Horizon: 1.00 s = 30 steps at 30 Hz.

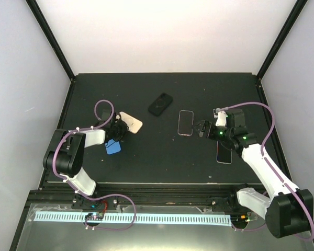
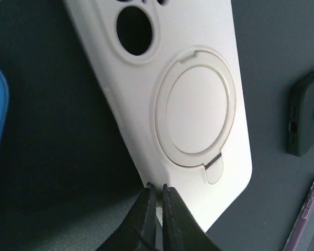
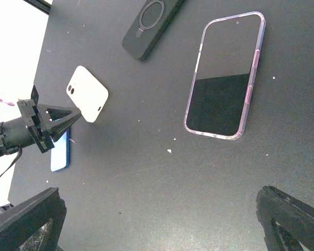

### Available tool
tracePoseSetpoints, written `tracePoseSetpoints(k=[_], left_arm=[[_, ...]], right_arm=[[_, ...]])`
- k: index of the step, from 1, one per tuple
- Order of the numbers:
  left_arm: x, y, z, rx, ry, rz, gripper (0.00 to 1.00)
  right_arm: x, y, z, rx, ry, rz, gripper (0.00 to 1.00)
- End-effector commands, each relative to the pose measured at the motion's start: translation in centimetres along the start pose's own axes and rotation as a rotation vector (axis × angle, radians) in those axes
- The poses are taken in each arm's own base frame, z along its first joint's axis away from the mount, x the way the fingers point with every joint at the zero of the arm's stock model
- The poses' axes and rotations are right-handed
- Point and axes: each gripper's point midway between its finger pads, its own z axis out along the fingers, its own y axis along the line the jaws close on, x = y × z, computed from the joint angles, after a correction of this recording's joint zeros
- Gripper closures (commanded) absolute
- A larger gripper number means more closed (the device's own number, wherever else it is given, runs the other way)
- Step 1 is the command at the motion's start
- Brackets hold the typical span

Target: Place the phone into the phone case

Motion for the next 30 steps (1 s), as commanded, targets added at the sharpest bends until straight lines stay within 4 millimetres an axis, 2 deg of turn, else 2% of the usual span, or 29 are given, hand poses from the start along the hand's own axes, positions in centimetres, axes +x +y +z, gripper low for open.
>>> tracePoseSetpoints(k=[1, 8, 11, 12, 15, 16, 19, 22, 25, 30], left_arm=[[-0.9, -0.1, -0.7, -0.051, -0.037, 0.073, 0.97], [-1.5, -1.7, -2.4, -0.026, -0.066, 0.151, 0.98], [-1.9, -1.3, -2.8, -0.070, -0.075, 0.168, 0.97], [-2.1, -1.2, -2.8, -0.089, -0.079, 0.169, 0.90], [-2.9, -1.1, -3.0, -0.137, -0.096, 0.157, 0.48], [-3.1, -1.0, -3.1, -0.160, -0.102, 0.140, 0.37], [-3.5, -1.0, -3.3, -0.194, -0.105, 0.094, 0.23], [-3.8, -1.3, -3.2, -0.217, -0.106, 0.047, 0.19], [-3.7, 0.5, -2.9, -0.344, -0.097, -0.081, 0.24], [-3.7, -0.8, -2.4, -0.394, -0.089, -0.074, 0.23]], right_arm=[[-0.2, 0.5, -0.5, -0.009, -0.018, -0.017, 0.00], [-0.3, 1.1, -1.4, -0.030, -0.045, -0.017, 0.00], [-0.5, 1.4, -1.6, -0.038, -0.058, -0.023, 0.00], [-0.5, 1.4, -1.7, -0.040, -0.057, -0.023, 0.00], [-0.4, 1.5, -1.8, -0.041, -0.059, -0.023, 0.00], [-0.4, 1.5, -1.8, -0.042, -0.060, -0.023, 0.00], [-0.3, 1.5, -1.8, -0.043, -0.060, -0.021, 0.00], [-0.1, 1.3, -1.6, -0.045, -0.059, -0.015, 0.00], [0.1, 1.1, -1.3, -0.048, -0.053, -0.004, 0.00], [0.3, 1.2, -1.2, -0.052, -0.038, -0.017, 0.00]])
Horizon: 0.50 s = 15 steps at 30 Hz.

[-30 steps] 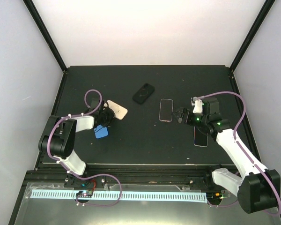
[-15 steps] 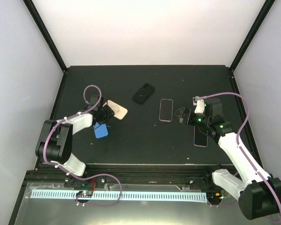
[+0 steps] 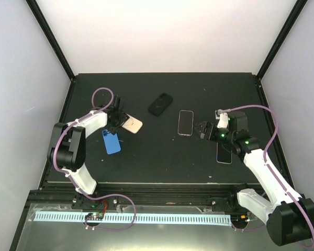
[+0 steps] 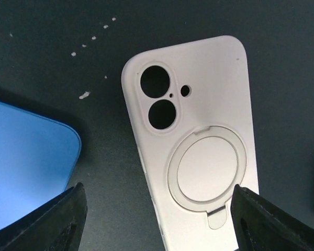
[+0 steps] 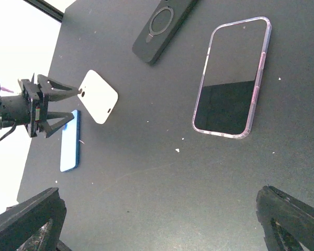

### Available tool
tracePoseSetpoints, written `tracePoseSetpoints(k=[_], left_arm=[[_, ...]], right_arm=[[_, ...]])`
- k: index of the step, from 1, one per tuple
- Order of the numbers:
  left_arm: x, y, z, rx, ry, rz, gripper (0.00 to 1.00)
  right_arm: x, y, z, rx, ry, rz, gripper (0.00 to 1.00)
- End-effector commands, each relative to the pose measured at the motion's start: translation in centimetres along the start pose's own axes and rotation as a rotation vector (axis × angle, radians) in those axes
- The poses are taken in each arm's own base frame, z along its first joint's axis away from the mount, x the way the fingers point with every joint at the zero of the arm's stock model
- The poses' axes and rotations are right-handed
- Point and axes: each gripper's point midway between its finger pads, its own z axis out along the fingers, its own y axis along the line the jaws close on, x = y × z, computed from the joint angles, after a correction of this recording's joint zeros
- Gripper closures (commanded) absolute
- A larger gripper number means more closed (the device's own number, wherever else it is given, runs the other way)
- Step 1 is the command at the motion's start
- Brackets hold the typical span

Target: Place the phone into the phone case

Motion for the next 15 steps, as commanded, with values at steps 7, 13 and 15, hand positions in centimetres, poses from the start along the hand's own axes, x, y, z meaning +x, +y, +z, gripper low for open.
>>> tracePoseSetpoints(k=[7, 13, 15], left_arm=[[0.6, -1.1, -0.1, -0.191, -0.011, -0.018, 0.07], [0.9, -1.9, 1.0, -0.220, 0.025, -0.022, 0.01], [1.0, -2.3, 1.2, -0.220, 0.027, -0.021, 0.01]], right_arm=[[-0.5, 0.6, -0.3, -0.008, -0.008, -0.045, 0.00], [-0.5, 0.6, -0.1, -0.015, -0.007, -0.046, 0.00], [-0.5, 0.8, -0.1, -0.023, -0.006, -0.045, 0.00]])
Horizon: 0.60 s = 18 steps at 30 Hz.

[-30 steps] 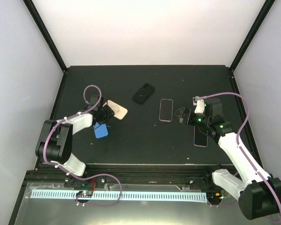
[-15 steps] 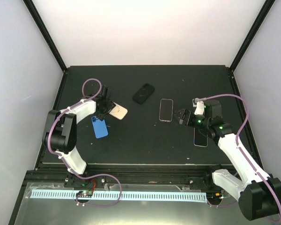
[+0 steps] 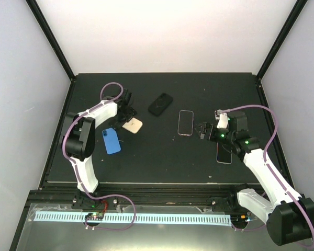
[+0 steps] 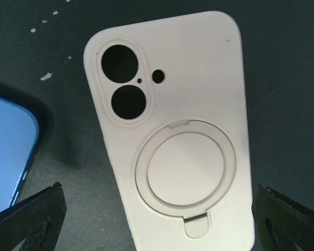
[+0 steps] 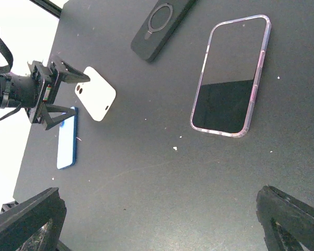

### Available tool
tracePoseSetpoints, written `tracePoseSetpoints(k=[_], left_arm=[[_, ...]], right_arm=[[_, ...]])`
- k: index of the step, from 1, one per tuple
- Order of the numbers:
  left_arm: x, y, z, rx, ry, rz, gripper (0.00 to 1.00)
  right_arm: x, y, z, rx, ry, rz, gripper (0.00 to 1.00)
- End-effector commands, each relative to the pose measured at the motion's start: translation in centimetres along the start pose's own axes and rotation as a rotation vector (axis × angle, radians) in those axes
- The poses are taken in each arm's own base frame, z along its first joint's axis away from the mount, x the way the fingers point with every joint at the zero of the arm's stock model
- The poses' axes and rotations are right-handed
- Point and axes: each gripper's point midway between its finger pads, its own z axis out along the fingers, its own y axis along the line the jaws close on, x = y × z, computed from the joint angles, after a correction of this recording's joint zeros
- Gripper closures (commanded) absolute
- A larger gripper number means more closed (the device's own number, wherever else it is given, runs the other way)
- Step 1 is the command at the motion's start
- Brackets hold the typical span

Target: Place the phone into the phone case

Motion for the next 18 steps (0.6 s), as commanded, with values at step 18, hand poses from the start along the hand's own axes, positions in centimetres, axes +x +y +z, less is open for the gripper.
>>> tracePoseSetpoints(k=[18], left_arm=[[0.7, -0.9, 3.1, -0.163, 0.059, -0.054, 0.06]], right_arm=[[-0.8, 0.7, 0.4, -0.027, -0.011, -0.027, 0.00]])
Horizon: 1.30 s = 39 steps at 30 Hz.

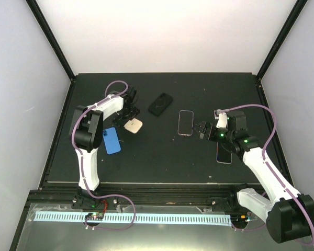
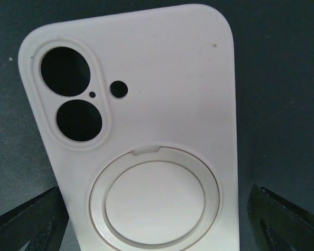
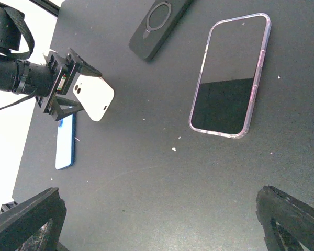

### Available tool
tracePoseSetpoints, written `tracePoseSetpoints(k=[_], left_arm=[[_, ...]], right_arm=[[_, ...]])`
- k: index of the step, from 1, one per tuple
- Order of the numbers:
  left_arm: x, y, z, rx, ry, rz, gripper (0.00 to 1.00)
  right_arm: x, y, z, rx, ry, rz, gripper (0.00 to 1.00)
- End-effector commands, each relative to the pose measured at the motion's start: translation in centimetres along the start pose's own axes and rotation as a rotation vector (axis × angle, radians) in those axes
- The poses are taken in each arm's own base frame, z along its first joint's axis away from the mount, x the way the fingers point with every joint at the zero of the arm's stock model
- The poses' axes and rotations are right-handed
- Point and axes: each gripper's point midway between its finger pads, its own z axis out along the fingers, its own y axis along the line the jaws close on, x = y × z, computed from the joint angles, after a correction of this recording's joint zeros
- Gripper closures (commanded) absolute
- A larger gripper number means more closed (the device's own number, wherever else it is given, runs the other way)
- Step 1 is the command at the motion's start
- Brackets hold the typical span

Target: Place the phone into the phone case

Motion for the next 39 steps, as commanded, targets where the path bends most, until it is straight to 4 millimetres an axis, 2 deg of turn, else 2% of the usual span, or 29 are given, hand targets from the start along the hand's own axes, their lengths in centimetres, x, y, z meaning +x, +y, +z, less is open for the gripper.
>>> tracePoseSetpoints(k=[1, 7, 12, 16, 21, 26, 31, 36, 39], left_arm=[[0.4, 0.7, 0.5, -0.082, 0.020, -0.026, 0.07], [0.6, 1.2, 0.5, -0.111, 0.028, -0.036, 0.14], [0.8, 1.3, 0.2, -0.109, 0.043, -0.027, 0.24], [1.0, 0.7, -0.9, -0.059, 0.050, 0.014, 0.32], [2.0, 1.1, -2.8, 0.022, 0.066, 0.047, 0.35], [4.0, 1.7, -4.4, 0.121, 0.107, 0.086, 0.36], [6.1, 2.2, -6.1, 0.233, 0.139, 0.124, 0.37], [9.4, 2.0, -7.7, 0.385, 0.227, 0.176, 0.37], [11.6, 1.6, -8.9, 0.481, 0.275, 0.226, 0.37]], right_arm=[[-0.8, 0.9, -0.1, -0.028, -0.021, -0.031, 0.00], [-0.9, 1.0, -0.2, -0.030, -0.022, -0.029, 0.00], [-0.9, 1.3, -0.5, -0.037, -0.024, -0.026, 0.00], [-0.7, 1.5, -0.9, -0.043, -0.028, -0.019, 0.00], [-0.1, 1.9, -1.3, -0.066, -0.026, -0.001, 0.00], [1.0, 2.5, -1.4, -0.084, -0.015, 0.014, 0.01], [3.0, 4.4, -0.3, -0.122, 0.033, 0.004, 0.02], [4.9, 6.2, 1.1, -0.173, 0.091, 0.008, 0.04], [5.8, 7.1, 1.9, -0.206, 0.117, 0.014, 0.09]])
